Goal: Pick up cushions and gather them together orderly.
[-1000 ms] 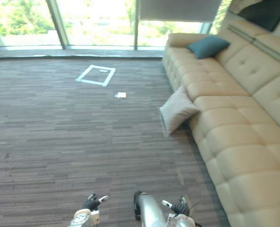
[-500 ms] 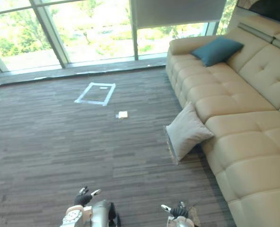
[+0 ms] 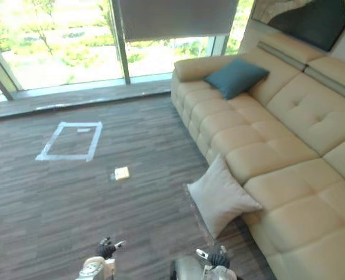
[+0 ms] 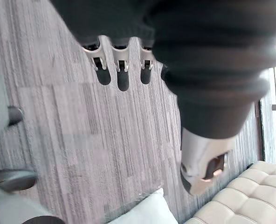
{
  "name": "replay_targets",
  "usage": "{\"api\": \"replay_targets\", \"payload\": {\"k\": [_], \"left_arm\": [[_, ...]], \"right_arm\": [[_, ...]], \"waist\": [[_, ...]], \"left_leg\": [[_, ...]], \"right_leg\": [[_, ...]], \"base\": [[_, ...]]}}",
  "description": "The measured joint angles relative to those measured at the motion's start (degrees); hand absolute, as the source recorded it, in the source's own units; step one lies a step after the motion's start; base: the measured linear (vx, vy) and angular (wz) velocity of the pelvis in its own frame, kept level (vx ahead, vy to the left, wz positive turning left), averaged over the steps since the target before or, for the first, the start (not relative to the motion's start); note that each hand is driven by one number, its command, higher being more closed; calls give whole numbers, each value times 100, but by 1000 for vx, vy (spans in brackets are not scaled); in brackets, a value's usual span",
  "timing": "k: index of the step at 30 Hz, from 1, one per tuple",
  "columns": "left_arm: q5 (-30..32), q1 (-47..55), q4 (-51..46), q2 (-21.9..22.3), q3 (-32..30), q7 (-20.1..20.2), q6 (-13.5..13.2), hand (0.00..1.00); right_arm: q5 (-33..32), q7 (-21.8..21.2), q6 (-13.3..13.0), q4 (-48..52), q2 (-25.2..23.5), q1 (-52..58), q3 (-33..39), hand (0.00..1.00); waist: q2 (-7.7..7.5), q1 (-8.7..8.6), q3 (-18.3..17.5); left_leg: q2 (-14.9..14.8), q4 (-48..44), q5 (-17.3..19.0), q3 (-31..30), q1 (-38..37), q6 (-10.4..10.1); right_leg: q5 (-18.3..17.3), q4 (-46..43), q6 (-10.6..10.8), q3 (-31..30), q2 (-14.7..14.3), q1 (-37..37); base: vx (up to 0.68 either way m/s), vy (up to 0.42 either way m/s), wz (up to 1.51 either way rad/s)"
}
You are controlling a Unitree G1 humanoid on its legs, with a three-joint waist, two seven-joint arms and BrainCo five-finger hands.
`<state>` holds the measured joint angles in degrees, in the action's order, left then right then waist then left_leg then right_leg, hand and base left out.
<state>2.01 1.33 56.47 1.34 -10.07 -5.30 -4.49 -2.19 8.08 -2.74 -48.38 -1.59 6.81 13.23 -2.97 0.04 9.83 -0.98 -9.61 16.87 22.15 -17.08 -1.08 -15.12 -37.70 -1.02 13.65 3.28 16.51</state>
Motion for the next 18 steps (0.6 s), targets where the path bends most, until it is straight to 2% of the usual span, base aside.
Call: {"api": "replay_targets", "payload": {"k": [1,2,3,4,6,7,8,10,12,13,15,18], "left_arm": [[0,17,-6,-14,-6,2,0,0],[-1,32,7,-18,-18,-2,10,0],[-1,30,8,55,-15,2,21,0],[10,21,-2,116,-13,35,18,0],[18,-80,3,229,-38,46,19,0],[26,-88,0,209,-74,76,19,0],[27,-36,-8,204,-159,78,18,0],[24,-3,-190,163,-190,72,-14,0],[21,7,-262,178,-194,74,-22,0],[22,9,-294,180,-196,73,-23,0],[18,-1,-301,239,-192,70,-40,0],[6,-18,-299,241,-176,54,-147,0]], "right_arm": [[2,0,9,-22,-6,7,-7,0],[-16,-24,6,-45,-38,48,-52,0],[2,-23,2,-15,24,0,-17,0],[-4,-22,1,1,157,-11,7,0],[-17,-13,-5,19,166,-33,161,0],[-5,-5,26,-13,147,-55,160,0],[-6,-7,63,-54,132,-42,70,0],[-13,-17,70,-220,137,-99,-71,0],[-14,-19,88,-255,113,-105,-105,0],[-14,-18,111,-258,110,-113,-86,0],[-13,1,129,-264,121,-96,-16,0],[-9,17,146,-281,125,-104,-39,0]], "waist": [[-59,11,-36],[-174,-10,-101],[-14,-13,-75],[176,-68,-94],[341,-151,-14],[369,-161,12],[343,-124,29],[245,-17,53],[163,42,94],[201,52,91],[249,55,95],[254,83,92]], "left_leg": [[54,2,42,110,-94,-69],[171,-112,140,227,-244,-211],[44,-213,187,263,-306,-257],[-132,-703,125,226,-128,-326],[-445,-1907,-71,137,239,-245],[-737,-3041,-399,-86,661,-181],[-988,-3950,-405,-223,988,-159],[-1208,-4645,-291,-262,1462,-131],[-1204,-4337,-107,-405,1923,-94],[-1136,-3907,-6,-502,2121,-110],[-803,-3147,39,-1147,2484,-62],[-293,-2241,-32,-2307,2800,-243]], "right_leg": [[405,485,-203,161,-28,30],[867,942,-989,268,-53,7],[839,848,-978,304,-136,-29],[636,990,-974,282,-268,-141],[513,1235,-945,262,-438,-477],[490,1510,-967,198,-570,-806],[480,1787,-980,67,-717,-1217],[444,2119,-1010,-243,-819,-1768],[398,2302,-909,-591,-810,-2109],[328,2313,-804,-823,-797,-2236],[215,2336,-674,-1223,-741,-2400],[27,2298,-466,-1844,-687,-2483]], "base": [[760,-34,-59],[636,-27,-69],[723,-48,-69],[543,-61,-44],[505,-80,-13],[354,-51,-23],[434,-56,-42],[393,-37,-85],[339,9,-99],[195,51,-89],[253,131,-101],[322,230,-105]]}}
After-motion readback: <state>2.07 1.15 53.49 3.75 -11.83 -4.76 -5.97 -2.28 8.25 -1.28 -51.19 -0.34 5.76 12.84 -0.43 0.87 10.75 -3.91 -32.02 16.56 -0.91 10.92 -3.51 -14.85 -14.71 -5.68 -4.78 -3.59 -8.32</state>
